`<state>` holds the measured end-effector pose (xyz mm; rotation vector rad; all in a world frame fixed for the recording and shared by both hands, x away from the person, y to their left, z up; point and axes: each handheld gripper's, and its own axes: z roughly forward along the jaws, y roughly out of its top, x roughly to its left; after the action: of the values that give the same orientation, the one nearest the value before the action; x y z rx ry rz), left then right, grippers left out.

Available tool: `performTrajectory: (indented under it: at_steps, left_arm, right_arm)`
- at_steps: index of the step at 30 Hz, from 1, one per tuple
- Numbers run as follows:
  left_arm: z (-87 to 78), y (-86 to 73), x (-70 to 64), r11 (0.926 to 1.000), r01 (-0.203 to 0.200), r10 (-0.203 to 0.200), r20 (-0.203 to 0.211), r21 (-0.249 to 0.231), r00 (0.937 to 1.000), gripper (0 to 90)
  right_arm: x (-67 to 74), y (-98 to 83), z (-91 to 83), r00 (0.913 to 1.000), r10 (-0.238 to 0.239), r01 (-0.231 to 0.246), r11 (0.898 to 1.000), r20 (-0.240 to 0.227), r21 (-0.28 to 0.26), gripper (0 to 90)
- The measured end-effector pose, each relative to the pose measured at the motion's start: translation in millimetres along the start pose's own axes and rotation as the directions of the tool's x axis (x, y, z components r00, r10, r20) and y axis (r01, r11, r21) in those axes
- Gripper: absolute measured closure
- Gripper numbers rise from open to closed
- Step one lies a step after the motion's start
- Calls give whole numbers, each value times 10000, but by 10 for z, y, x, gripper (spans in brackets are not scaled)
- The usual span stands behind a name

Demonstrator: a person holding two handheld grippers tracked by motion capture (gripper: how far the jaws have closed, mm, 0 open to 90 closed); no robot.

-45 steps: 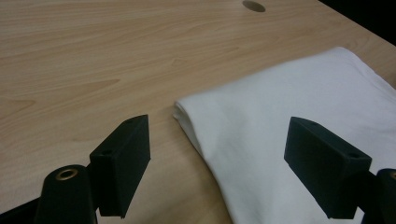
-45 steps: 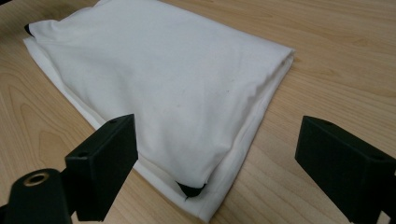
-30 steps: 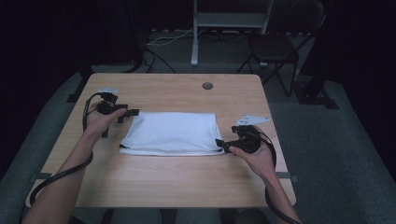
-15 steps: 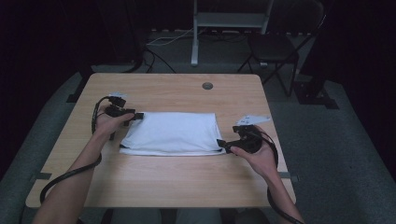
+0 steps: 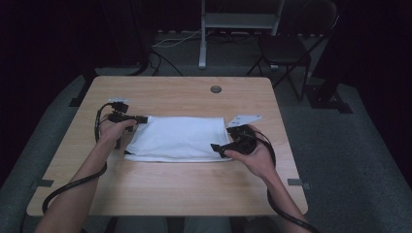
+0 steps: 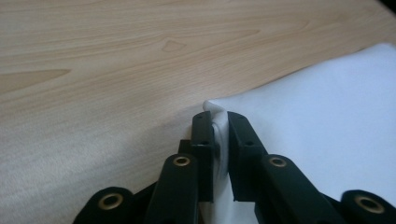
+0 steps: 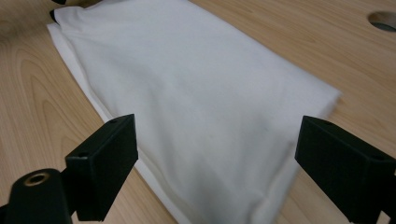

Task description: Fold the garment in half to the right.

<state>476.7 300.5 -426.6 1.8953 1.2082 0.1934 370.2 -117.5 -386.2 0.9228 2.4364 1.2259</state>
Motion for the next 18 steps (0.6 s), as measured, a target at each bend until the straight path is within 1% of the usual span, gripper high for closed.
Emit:
performTrajectory:
  at_steps: [2, 3, 4, 6, 8, 11, 13, 15, 17, 18]
  left_arm:
    - [-29, 11, -18, 9999, 148, -147, 227, -45, 9996, 848]
    - [-39, 23, -27, 10000, 90, -90, 254, -16, 9996, 850]
    - [-47, 33, -36, 9999, 145, -143, 286, -61, 9995, 851]
    - [-68, 53, -43, 9998, 199, -196, 315, -100, 9993, 851]
    - [-89, 71, -55, 9998, 150, -147, 286, -121, 9995, 851]
    - [-106, 89, -77, 9997, 214, -211, 309, -105, 9993, 851]
    - [-106, 99, -93, 9999, 168, -168, 284, 0, 9995, 851]
    - [-111, 109, -105, 9997, 239, -241, 317, 66, 9992, 851]
    - [-124, 121, -117, 9998, 125, -129, 237, 154, 9996, 851]
    - [-126, 125, -126, 9997, 101, -106, 203, 208, 9997, 851]
  right_arm:
    - [54, 65, 72, 9997, -206, 207, 9998, -145, 28, 124]
    - [89, 102, 113, 9993, -300, 301, 9995, -224, 42, 124]
    - [125, 137, 151, 9987, -403, 405, 9991, -320, 78, 124]
    - [190, 200, 225, 9971, -597, 602, 9982, -471, 72, 125]
    - [245, 251, 289, 9956, -700, 706, 9975, -621, 76, 124]
    - [306, 330, 383, 9936, -790, 803, 9967, -812, 128, 125]
    - [356, 390, 465, 9919, -820, 833, 9965, -974, 86, 125]
    - [425, 449, 563, 9888, -937, 958, 9953, -1163, 127, 134]
    - [507, 510, 671, 9845, -1111, 1142, 9933, -1361, 153, 134]
    - [545, 543, 727, 9811, -1274, 1310, 9913, -1457, 147, 145]
